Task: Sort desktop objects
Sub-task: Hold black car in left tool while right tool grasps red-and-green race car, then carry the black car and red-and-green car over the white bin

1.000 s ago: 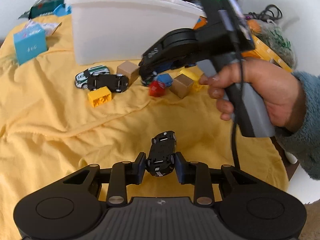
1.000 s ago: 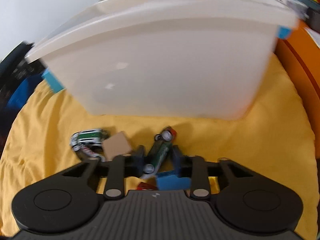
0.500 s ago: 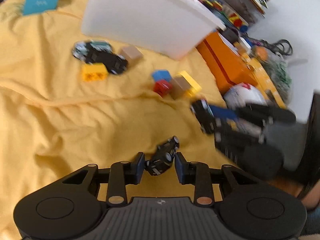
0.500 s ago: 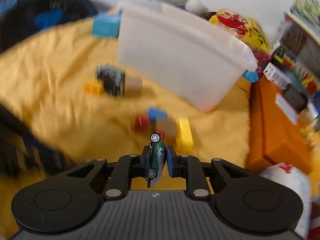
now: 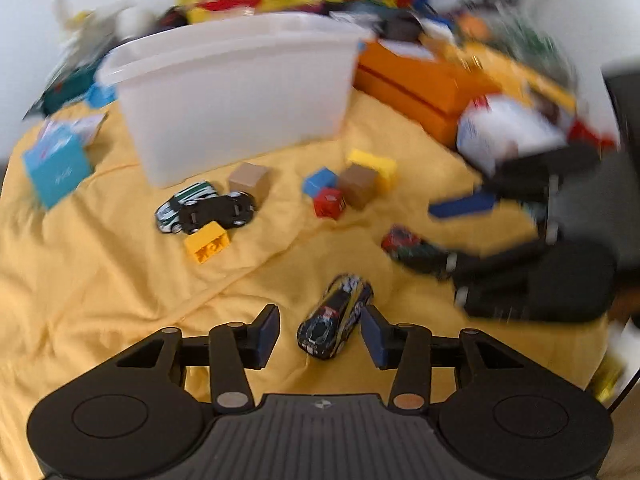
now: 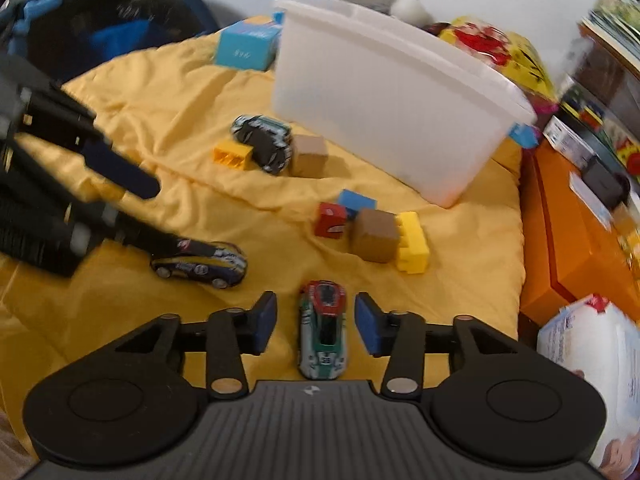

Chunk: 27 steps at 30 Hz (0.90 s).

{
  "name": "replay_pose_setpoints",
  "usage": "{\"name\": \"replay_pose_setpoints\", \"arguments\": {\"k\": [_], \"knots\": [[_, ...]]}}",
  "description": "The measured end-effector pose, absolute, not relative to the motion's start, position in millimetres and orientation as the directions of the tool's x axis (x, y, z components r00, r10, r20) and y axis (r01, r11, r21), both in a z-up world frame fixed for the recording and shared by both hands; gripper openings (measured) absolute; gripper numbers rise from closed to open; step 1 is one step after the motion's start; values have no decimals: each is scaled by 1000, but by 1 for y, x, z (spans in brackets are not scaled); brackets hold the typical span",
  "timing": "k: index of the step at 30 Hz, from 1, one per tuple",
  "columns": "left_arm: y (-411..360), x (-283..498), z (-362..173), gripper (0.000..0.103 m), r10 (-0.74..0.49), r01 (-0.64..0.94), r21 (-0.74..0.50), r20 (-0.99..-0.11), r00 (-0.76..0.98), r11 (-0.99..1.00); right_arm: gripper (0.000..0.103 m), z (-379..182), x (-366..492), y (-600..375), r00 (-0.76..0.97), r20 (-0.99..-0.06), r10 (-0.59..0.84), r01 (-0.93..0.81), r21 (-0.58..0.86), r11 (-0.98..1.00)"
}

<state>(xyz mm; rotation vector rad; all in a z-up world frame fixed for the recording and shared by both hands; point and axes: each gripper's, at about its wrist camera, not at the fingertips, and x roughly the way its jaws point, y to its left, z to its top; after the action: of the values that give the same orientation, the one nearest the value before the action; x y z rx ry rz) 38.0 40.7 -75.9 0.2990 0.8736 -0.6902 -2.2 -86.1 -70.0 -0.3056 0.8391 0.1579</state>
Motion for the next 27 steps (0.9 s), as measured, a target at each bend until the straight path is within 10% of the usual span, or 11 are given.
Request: {"name": "replay_pose_setpoints", "arguments": {"k": [10, 13, 27], "knots": [[22, 51, -99, 48, -408, 701, -10, -819, 404, 714, 46, -95, 8, -119, 610, -784, 119, -136, 45, 990], [23, 48, -101, 34, -438, 715, -48, -818, 373, 697, 37, -95, 1, -119, 615, -780, 113, -154, 21, 988], [30, 57, 0, 34, -502, 660, 10, -642, 580, 751, 33, -26, 9, -134, 728, -680, 90, -153, -33, 988]]}}
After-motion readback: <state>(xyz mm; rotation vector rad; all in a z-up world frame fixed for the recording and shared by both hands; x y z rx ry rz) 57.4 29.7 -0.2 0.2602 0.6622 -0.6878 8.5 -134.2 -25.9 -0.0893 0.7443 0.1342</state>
